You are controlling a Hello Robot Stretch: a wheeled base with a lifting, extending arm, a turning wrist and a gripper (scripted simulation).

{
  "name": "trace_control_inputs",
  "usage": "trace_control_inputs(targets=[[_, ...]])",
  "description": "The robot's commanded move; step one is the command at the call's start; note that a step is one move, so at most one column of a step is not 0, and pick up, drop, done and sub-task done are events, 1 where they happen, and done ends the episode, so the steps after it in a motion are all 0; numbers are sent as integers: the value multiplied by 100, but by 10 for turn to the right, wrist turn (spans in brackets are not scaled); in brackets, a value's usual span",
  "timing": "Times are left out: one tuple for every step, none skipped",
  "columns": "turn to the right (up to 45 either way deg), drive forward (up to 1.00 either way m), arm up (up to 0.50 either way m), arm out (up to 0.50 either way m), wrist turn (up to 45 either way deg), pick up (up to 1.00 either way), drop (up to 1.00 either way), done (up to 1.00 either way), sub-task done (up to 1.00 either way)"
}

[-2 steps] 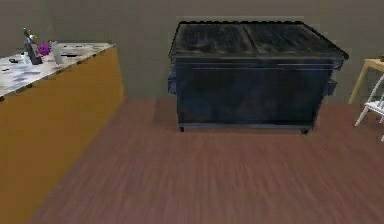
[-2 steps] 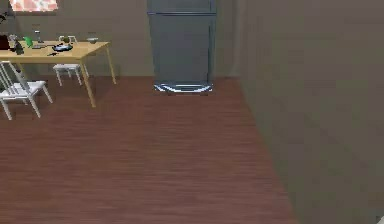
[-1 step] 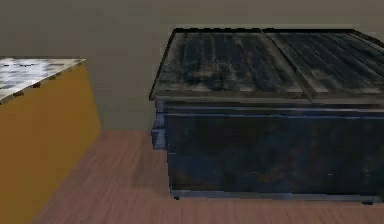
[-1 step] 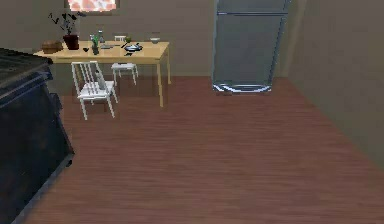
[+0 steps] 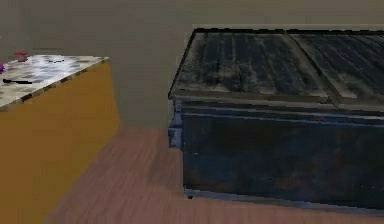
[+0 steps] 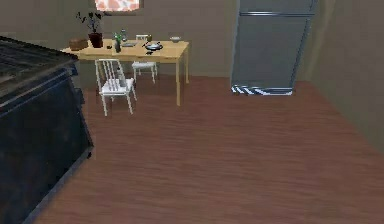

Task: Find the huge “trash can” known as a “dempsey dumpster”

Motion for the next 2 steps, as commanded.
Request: trace_control_inputs(targets=[[0,20,0,0,0,0,0,0,0],[300,0,0,0,0,0,0,0,0]])
